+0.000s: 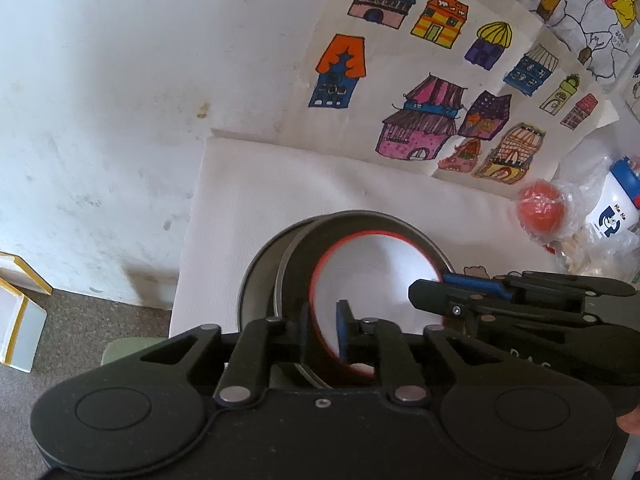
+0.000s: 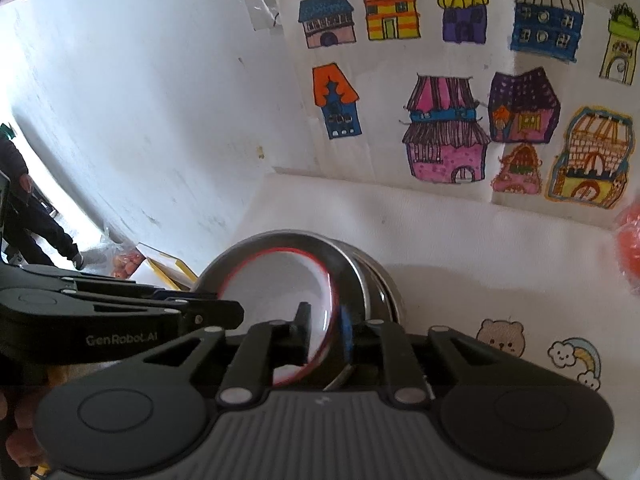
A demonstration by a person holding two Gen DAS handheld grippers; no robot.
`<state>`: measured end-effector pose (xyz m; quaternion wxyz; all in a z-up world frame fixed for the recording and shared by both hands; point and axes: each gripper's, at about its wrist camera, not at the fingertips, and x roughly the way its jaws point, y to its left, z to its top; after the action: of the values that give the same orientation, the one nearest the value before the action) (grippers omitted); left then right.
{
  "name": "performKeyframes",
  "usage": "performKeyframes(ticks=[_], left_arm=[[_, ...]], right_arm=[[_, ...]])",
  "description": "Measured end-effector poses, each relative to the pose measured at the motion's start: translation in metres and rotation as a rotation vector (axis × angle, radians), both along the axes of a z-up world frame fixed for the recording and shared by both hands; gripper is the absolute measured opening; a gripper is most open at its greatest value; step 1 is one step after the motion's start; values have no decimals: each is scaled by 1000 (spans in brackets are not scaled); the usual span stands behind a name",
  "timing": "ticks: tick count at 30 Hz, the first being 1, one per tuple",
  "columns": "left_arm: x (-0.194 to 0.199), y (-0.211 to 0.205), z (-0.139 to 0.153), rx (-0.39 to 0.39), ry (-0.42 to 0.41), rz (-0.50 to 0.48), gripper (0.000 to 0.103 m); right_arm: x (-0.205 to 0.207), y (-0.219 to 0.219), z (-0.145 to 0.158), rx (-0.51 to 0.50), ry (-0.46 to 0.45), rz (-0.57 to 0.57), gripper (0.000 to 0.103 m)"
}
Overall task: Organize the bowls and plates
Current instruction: 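Open both grippers to release the white bowl inside the steel bowl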
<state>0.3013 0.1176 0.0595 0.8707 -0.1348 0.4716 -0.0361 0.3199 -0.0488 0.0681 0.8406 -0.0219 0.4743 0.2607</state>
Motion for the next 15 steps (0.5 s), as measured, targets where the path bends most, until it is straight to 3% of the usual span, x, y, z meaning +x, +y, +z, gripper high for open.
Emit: performKeyframes(ticks=[8,15], left_arm=[[-3,1,4,0,-18,7,20],[-11,2,13,-7,-53,15,31]], right_arm=[[-5,-3,6,24,-18,3,28],[-10,-12,10,67,-28,-6,43]])
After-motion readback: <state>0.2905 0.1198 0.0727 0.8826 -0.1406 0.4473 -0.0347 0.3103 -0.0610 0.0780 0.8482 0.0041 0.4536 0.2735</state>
